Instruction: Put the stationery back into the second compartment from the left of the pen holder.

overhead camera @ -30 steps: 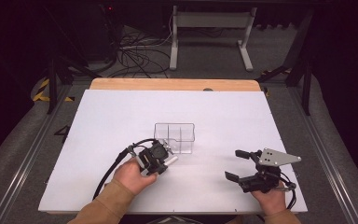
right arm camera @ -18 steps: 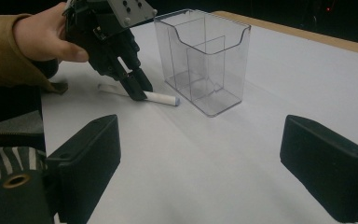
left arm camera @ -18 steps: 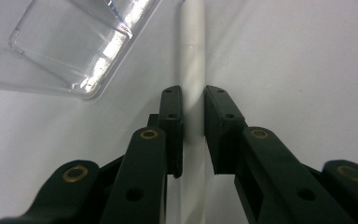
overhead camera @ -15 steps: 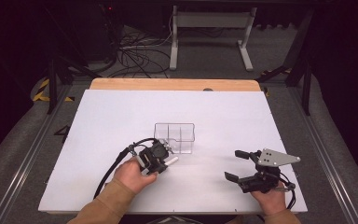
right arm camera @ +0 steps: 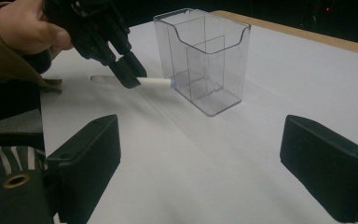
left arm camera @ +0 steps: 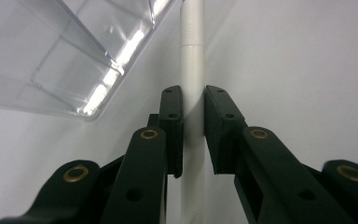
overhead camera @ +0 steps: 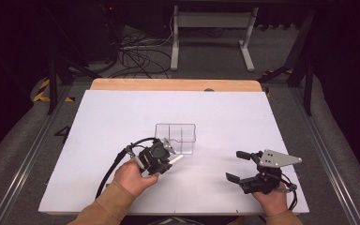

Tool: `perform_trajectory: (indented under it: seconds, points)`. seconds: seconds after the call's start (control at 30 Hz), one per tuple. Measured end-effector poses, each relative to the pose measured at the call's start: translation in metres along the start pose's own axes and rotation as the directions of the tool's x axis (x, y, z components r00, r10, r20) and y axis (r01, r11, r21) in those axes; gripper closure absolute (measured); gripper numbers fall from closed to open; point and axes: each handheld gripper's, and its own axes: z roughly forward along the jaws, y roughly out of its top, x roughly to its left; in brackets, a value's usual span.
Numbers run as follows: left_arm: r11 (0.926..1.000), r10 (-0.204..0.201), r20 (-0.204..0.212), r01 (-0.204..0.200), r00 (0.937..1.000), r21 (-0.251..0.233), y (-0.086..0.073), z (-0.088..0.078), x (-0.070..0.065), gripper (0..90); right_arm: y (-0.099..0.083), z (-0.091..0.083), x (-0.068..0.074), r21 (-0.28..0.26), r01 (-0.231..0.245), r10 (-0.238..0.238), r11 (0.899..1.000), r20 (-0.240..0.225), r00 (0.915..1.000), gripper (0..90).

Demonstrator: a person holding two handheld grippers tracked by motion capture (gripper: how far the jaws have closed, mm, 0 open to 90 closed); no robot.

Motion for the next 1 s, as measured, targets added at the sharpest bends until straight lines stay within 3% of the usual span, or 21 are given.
perform_trajectory:
  seconds: [0.17,0.37,0.53,0.7,0.87,0.93,1.0]
  points:
    - [0.9942,-0.005,0.006,0.006,1.0000,-0.107,-0.001,-0.014,-0.001,78.1,0.000,0.000,0.000,-0.001,0.000,0.000,1.000,0.000,1.0000,12.6]
    - [0.9716,-0.023,0.012,0.025,0.9997,-0.235,-0.003,-0.032,-0.001,78.2,0.000,0.001,0.000,0.001,0.000,0.000,1.000,0.000,1.0000,12.6]
    - [0.9401,-0.038,0.020,0.042,0.9991,-0.338,-0.005,-0.043,0.002,78.1,0.000,0.001,0.001,0.002,0.000,0.000,1.000,-0.001,1.0000,12.6]
    - [0.9001,-0.034,0.031,0.045,0.9989,-0.433,-0.007,-0.050,0.005,78.1,-0.001,0.002,0.001,0.003,0.000,0.000,1.000,-0.003,1.0000,12.6]
    - [0.8631,-0.046,0.037,0.058,0.9983,-0.502,-0.009,-0.054,0.010,78.1,-0.001,0.002,0.001,0.003,0.001,-0.001,1.000,-0.003,1.0000,12.6]
    - [0.8445,-0.050,0.041,0.064,0.9979,-0.532,-0.009,-0.055,0.012,78.1,-0.001,0.002,0.001,0.003,0.002,-0.002,1.000,-0.004,1.0000,12.6]
    - [0.8327,-0.059,0.050,0.077,0.9970,-0.548,-0.009,-0.056,0.014,78.1,-0.001,0.002,0.001,0.003,0.002,-0.002,1.000,-0.004,1.0000,12.6]
